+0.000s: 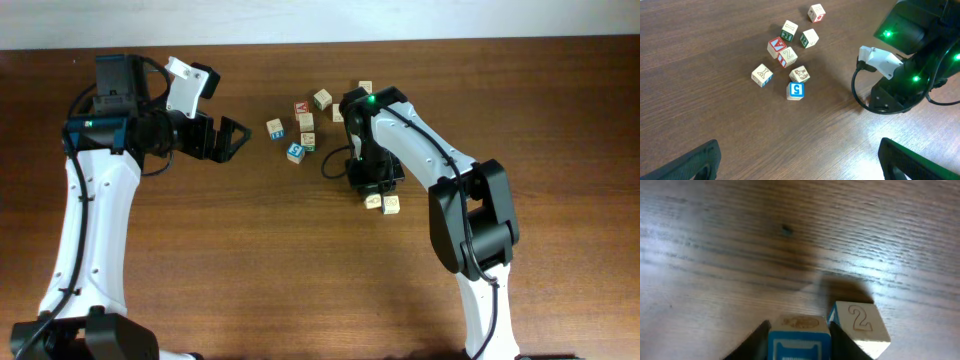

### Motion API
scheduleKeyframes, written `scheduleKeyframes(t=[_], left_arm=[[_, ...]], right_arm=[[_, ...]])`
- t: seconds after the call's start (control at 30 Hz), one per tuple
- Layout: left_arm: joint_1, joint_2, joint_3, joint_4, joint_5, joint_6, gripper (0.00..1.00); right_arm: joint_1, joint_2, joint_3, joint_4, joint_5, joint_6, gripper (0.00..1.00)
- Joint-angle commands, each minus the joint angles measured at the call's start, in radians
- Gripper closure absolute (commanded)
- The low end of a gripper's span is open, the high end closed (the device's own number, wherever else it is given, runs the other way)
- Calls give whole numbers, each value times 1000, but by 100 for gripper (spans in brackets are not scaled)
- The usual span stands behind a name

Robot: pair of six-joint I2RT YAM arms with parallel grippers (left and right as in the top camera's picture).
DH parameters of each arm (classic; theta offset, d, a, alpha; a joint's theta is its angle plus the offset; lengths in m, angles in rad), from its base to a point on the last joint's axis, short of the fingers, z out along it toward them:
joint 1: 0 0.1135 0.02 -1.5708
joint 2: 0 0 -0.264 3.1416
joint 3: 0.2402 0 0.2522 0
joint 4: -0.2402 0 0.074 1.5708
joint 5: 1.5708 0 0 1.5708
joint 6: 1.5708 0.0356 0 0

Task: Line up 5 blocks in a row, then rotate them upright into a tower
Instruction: 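Place the block beside the first block and open the right gripper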

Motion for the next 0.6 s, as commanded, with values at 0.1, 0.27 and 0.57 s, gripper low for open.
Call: scheduleKeyframes(t=[0.1,0.27,0.57], left_arm=[[6,5,20,2,18,8,1],[6,5,20,2,18,8,1],[6,5,20,2,18,8,1]], right_arm=[[-1,6,-6,8,13,14,58],[-2,6,-5,27,13,14,58],[-28,6,327,77,12,7,48]])
